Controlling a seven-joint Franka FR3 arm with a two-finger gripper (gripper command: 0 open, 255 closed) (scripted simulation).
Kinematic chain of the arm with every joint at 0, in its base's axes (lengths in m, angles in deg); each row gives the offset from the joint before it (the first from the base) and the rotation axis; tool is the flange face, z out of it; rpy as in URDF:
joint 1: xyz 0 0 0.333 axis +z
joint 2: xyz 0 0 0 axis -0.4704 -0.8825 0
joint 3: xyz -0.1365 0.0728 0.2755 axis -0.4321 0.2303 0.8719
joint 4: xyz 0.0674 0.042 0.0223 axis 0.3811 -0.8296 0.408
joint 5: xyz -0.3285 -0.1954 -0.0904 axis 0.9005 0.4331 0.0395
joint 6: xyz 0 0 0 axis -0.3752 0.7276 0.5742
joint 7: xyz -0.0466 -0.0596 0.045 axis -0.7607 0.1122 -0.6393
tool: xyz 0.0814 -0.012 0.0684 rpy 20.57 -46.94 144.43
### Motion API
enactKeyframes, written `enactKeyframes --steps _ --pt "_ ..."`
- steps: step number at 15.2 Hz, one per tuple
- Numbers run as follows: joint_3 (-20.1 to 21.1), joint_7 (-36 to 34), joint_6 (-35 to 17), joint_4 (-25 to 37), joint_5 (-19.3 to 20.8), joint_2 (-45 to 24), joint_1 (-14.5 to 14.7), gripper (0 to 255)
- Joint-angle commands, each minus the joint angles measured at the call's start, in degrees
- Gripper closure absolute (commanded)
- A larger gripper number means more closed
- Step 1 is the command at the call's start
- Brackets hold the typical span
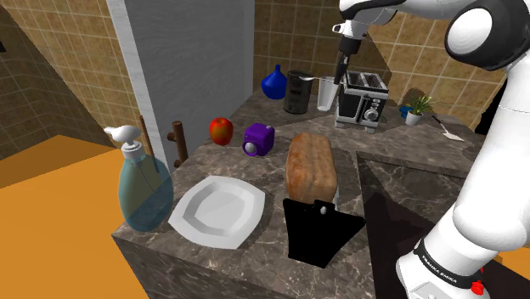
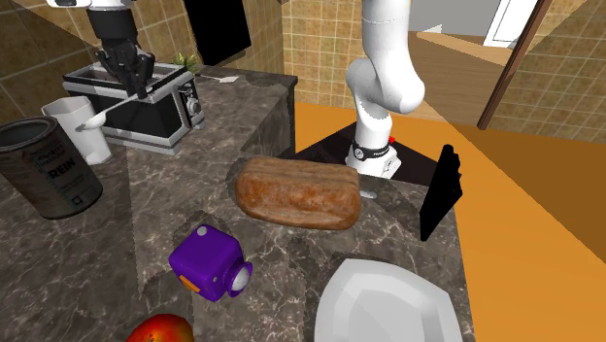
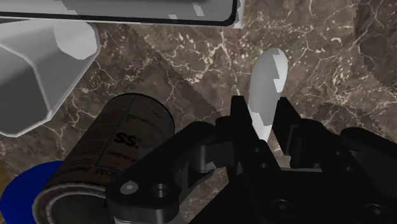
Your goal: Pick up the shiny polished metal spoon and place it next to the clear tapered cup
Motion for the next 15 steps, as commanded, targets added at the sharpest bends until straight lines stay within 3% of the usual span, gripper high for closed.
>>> enactKeyframes --steps 1,15 --pt "0.03 0.19 -1.62 -1.75 0.01 0.16 0.11 255" --pt "0.40 1.62 -12.00 -11.51 -0.85 -0.63 0.50 255"
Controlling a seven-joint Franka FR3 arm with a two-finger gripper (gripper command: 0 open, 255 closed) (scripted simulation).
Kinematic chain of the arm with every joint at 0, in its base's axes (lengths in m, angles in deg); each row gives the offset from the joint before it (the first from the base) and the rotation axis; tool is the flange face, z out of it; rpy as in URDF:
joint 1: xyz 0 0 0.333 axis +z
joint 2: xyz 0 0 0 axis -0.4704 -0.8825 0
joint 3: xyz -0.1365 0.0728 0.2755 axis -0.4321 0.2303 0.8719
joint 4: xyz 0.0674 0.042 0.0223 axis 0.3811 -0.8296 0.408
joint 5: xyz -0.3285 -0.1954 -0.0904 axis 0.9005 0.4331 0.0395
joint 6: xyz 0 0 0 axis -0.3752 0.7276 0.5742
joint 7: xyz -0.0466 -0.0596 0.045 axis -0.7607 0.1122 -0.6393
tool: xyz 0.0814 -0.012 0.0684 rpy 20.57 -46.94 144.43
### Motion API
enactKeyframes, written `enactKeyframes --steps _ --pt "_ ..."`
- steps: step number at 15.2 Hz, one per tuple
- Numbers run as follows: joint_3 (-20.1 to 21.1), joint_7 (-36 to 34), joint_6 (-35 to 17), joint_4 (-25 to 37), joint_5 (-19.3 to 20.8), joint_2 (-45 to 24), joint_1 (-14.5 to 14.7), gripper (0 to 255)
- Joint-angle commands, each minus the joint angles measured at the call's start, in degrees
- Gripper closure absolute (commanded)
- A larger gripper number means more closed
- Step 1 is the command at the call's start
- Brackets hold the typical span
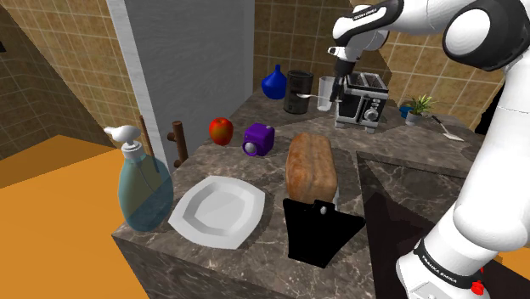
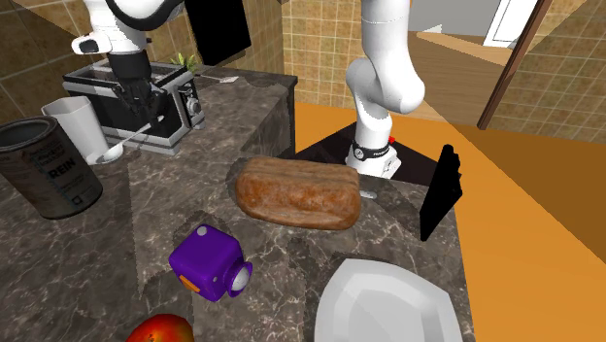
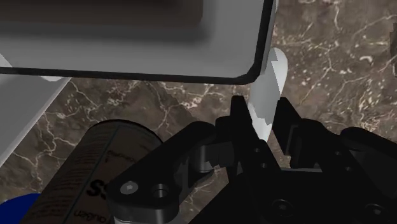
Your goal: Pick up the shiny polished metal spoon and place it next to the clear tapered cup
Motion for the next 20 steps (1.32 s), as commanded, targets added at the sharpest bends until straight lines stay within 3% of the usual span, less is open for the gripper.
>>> enactKeyframes --steps 1,20 --pt "0.08 0.24 -1.48 -1.19 -0.23 -0.31 0.02 255" --pt "1.27 3.52 -14.09 -9.33 -3.81 -5.44 -0.54 255"
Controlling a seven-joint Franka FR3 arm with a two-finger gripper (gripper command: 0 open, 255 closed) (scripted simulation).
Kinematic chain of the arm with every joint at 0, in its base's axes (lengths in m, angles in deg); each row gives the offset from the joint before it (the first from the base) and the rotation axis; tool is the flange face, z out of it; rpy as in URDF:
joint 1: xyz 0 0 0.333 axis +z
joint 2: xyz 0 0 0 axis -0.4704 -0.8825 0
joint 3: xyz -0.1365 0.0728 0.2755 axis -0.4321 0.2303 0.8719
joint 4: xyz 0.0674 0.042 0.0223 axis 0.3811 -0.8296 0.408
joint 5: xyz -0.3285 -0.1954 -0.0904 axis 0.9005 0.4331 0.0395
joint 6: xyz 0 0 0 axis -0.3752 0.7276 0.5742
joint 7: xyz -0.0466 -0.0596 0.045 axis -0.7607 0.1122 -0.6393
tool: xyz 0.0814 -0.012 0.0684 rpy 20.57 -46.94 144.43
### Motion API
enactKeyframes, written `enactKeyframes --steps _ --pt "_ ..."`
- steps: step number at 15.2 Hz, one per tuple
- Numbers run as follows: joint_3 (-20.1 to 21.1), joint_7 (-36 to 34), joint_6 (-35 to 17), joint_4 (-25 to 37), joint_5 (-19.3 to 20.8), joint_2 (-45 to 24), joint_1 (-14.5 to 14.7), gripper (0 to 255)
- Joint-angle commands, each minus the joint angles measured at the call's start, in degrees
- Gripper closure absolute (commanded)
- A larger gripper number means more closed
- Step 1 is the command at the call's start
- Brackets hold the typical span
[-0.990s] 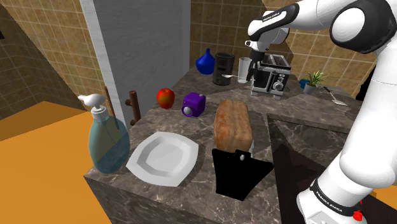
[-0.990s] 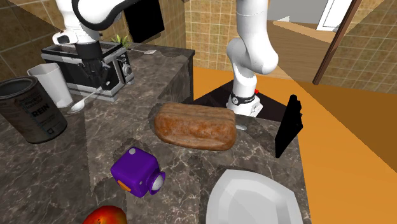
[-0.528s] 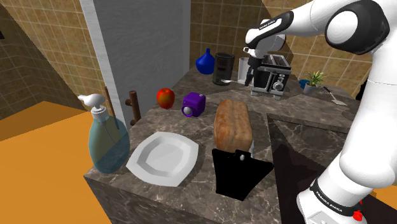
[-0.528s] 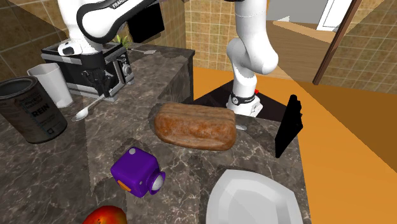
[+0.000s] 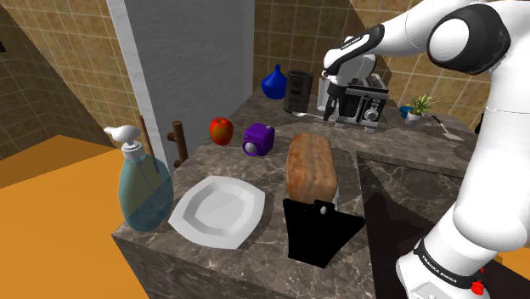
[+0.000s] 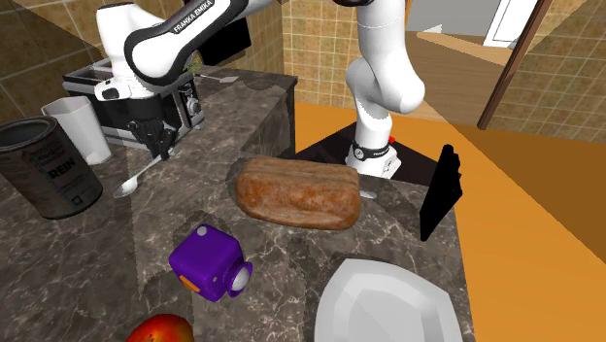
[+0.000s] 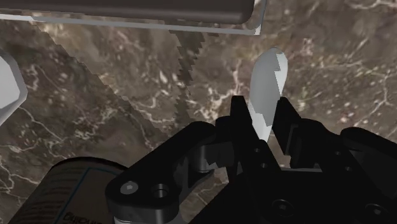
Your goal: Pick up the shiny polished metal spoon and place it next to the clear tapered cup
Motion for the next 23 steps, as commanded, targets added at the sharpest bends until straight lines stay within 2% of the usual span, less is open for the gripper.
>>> enactKeyframes --steps 1,4,12,13,16,18,22,23 --pt "-0.09 0.15 -0.81 -0.90 -0.45 -1.49 -0.44 255" --pt "0.25 0.73 -2.50 -1.63 -1.15 -2.56 -0.66 255" --pt "0.39 0.69 -2.51 -1.63 -1.09 -2.54 -0.79 255" --pt "0.25 0.88 -2.55 -2.19 -0.94 -2.01 -0.84 0" --pt "0.14 0.84 -2.73 -3.12 -0.67 -1.20 -0.68 0" --pt "0.43 0.69 -2.52 -1.63 -1.08 -2.54 -0.83 0" --pt "-0.58 -0.82 3.28 0.74 1.30 1.25 -0.56 0" --pt "-0.58 -0.82 3.28 0.74 1.31 1.25 -0.56 0"
